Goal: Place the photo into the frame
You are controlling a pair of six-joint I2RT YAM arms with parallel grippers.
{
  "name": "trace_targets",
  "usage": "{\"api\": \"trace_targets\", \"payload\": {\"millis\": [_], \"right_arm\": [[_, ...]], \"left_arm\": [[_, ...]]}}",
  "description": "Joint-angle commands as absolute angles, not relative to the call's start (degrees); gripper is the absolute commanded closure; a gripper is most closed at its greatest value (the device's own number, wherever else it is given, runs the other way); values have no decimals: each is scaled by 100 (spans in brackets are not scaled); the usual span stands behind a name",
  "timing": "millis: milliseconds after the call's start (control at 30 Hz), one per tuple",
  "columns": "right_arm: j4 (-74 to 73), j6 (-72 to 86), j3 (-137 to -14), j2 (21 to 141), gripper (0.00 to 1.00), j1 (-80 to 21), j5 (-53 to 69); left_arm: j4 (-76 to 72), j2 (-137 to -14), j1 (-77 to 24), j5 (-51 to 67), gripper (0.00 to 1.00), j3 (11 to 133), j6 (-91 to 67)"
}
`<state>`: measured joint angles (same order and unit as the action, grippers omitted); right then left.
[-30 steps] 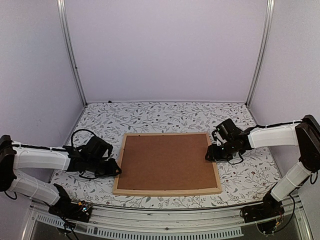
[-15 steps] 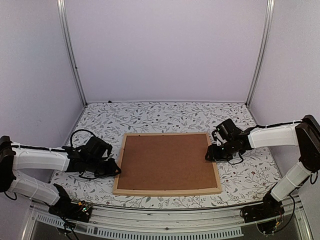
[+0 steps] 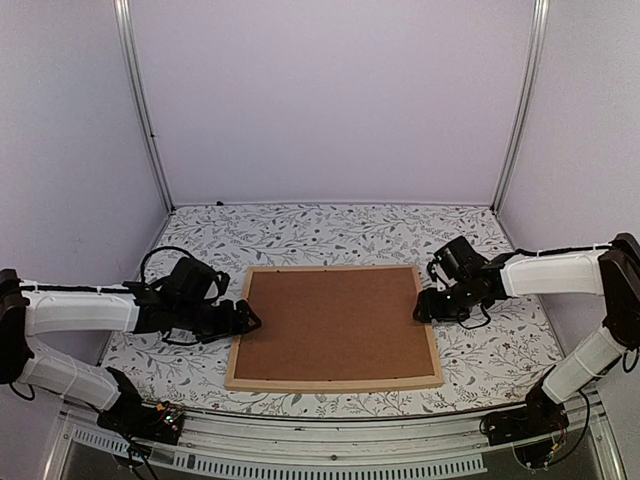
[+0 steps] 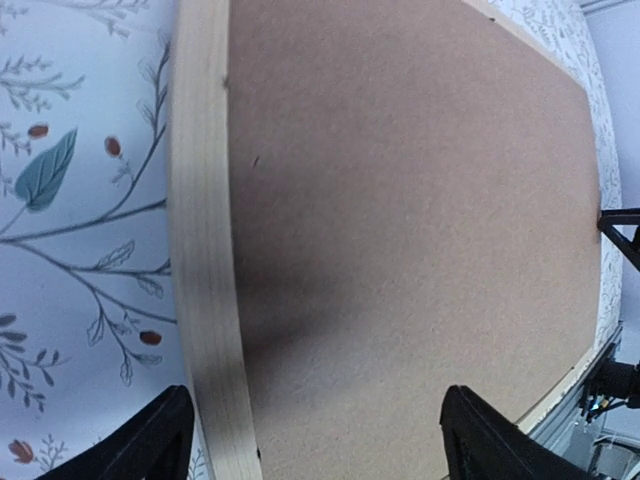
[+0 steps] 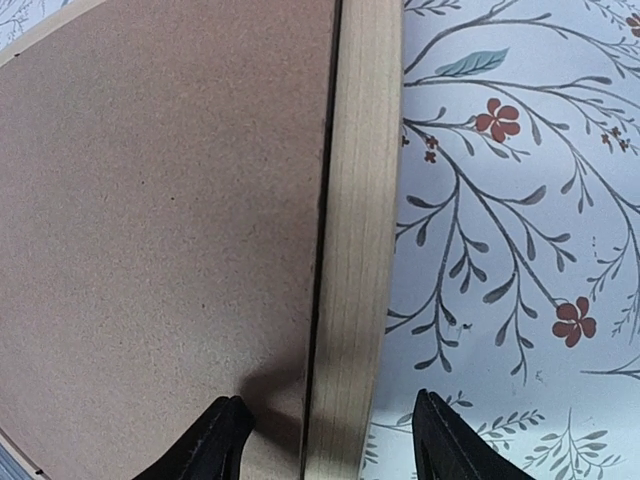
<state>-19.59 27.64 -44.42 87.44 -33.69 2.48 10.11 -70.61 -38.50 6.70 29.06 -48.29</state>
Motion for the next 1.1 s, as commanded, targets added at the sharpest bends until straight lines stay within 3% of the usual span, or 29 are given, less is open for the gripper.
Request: {"api": "trace_targets", "payload": {"millis": [0,400,1067], "right_arm": [[-2325,2816,-4655,8535,38,-3377,134],[-2162,2812,-4982,8777,41,-3526,446],[-1865,3138,-4975,9247,42,-3595,947]], "left_arm": [[1033,-7357,-3751,419,10,3257,-4516],[741,-8111,-3659,288,9,3557,-4242],[641,-8266,-3653,277,10,3558,-4233]]}}
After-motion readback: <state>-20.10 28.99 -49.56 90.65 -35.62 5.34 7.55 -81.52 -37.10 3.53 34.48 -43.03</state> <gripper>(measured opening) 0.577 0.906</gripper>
